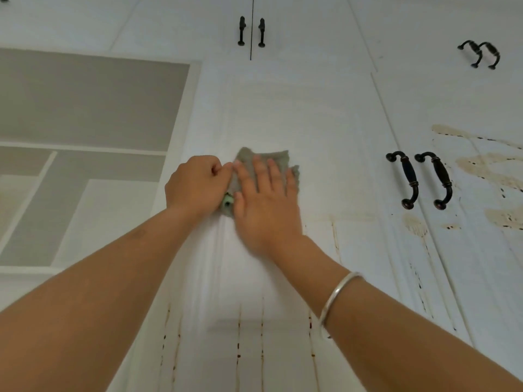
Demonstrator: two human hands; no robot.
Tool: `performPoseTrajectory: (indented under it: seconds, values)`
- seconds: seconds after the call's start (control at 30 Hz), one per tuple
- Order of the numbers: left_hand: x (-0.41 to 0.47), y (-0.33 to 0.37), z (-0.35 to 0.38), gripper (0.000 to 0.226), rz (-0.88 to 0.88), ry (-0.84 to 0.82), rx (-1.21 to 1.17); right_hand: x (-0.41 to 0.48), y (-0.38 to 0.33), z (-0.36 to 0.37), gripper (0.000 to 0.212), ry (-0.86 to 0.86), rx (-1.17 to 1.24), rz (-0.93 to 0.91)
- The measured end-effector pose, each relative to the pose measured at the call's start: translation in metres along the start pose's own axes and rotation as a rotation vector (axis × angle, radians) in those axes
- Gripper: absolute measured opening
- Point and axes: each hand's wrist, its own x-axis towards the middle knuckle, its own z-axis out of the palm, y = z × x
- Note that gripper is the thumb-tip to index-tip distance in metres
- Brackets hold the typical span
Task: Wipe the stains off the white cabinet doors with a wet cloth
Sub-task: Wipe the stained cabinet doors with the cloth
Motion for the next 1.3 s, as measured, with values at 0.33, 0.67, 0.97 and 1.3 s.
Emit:
performPoseTrajectory:
  seconds: [0.33,0.67,0.97,1.3]
  values:
    - [-0.008,-0.002,0.004,0.035,0.112,0.013,0.117,-0.011,0.096,-0.024,0.056,-0.046,0.047,-0.038]
    - [-0.016,-0.006,0.003,0.04,0.246,-0.009,0.276,-0.018,0.116,-0.028,0.054,-0.006,0.025,0.217]
    - [-0.014,-0.017,0.001,0.038,0.307,0.029,0.233,-0.044,-0.004,0.006,0.06,0.098,0.05,0.014]
    - [-0.022,-0.014,0.003,0.041,0.27,0.003,0.298,-0.049,0.09,-0.014,0.063,0.037,0.031,0.1]
